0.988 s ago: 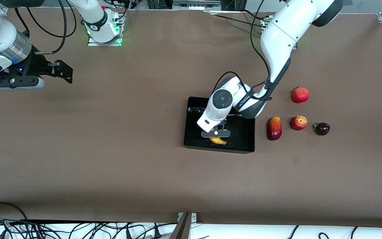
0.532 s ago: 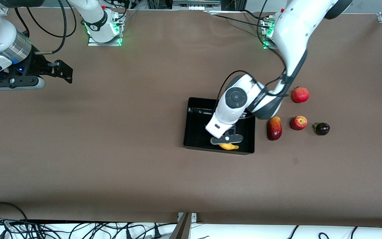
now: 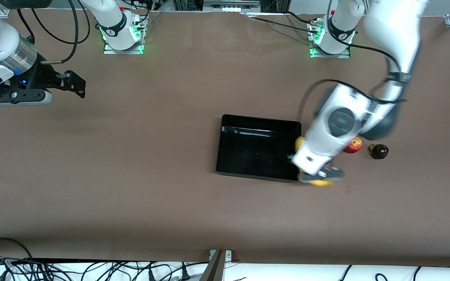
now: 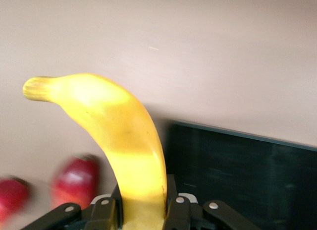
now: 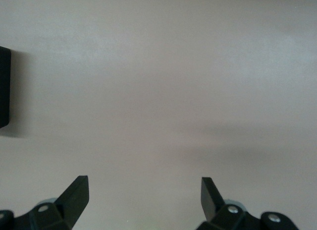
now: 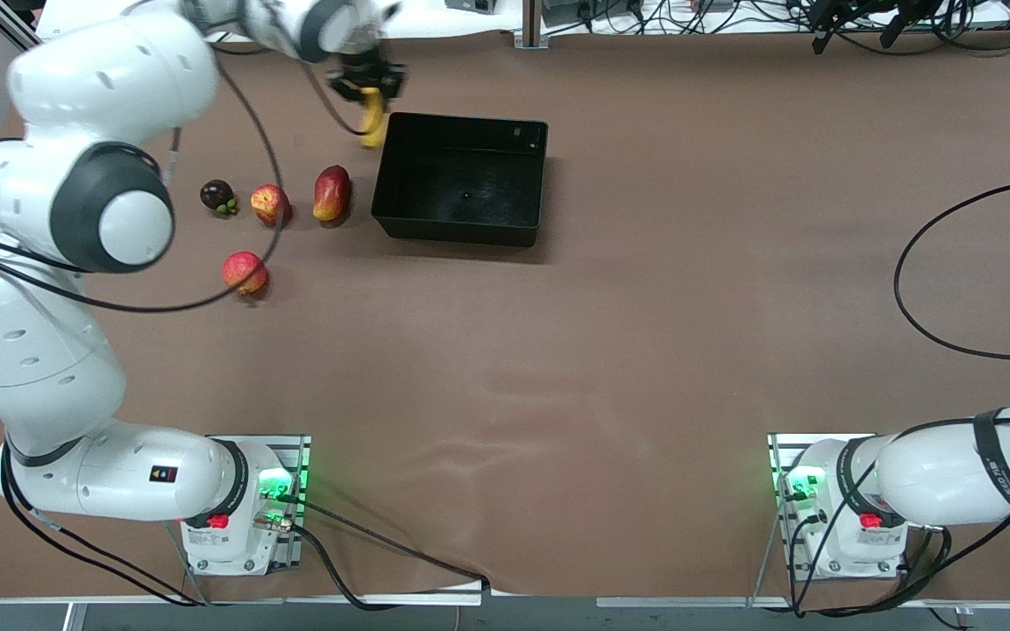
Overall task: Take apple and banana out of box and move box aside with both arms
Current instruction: 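Lift the banana out and lower it below the apple on the table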
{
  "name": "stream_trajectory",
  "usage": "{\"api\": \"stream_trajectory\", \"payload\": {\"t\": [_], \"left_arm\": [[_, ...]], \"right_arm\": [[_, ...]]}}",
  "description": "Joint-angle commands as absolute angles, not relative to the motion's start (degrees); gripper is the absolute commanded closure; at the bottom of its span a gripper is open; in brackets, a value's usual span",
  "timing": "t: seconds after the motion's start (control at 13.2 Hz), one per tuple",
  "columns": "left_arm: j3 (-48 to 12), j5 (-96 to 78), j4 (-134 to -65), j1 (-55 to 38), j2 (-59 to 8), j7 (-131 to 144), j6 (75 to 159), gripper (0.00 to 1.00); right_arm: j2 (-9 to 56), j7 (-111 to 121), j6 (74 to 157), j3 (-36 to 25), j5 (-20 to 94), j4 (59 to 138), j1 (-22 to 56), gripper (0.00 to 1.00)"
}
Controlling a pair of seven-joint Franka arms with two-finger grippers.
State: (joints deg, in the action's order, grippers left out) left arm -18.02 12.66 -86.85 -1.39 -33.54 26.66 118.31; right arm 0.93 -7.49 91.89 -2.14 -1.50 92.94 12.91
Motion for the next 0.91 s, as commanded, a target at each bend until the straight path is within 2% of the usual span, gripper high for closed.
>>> {"api": "stream_trajectory", "payload": {"t": [0.0, 0.3, 0.38, 0.46, 0.53, 0.61, 0.68, 0.84], "left_arm": [[-18.98, 13.45, -88.5, 6.92, -35.06, 10.87, 118.48, 1.0], [-17.67, 15.2, -92.19, 10.01, -39.27, 0.0, 120.23, 1.0], [-17.58, 15.21, -92.55, 10.19, -39.98, -0.78, 123.45, 1.0], [-17.49, 15.12, -92.9, 10.46, -40.86, -2.27, 125.75, 0.93], [-17.49, 15.12, -92.9, 11.07, -41.83, -2.46, 126.82, 0.65], [-17.49, 15.12, -92.73, 11.25, -42.18, -2.46, 127.35, 0.17], [-17.49, 15.12, -92.38, 11.42, -42.19, -2.46, 127.53, 0.0], [-17.58, 15.03, -91.85, 11.51, -41.66, -2.2, 127.27, 0.0]], "right_arm": [[0.88, -7.03, 91.58, -1.85, -1.67, 92.2, 12.92, 0.0], [1.4, -7.03, 94.55, -1.85, -1.67, 92.2, 13.62, 0.0], [1.58, -6.94, 96.22, -1.85, -1.76, 92.28, 14.32, 0.0], [2.19, -7.03, 96.76, -1.85, -1.76, 92.29, 14.59, 0.0], [2.46, -7.12, 96.94, -1.85, -1.76, 92.29, 15.02, 0.0], [2.98, -7.29, 97.12, -1.85, -2.19, 92.37, 15.38, 0.0], [3.77, -7.21, 97.12, -1.93, -2.37, 92.29, 15.64, 0.0], [3.96, -7.12, 97.21, -1.85, -2.37, 92.29, 15.82, 0.0]]}}
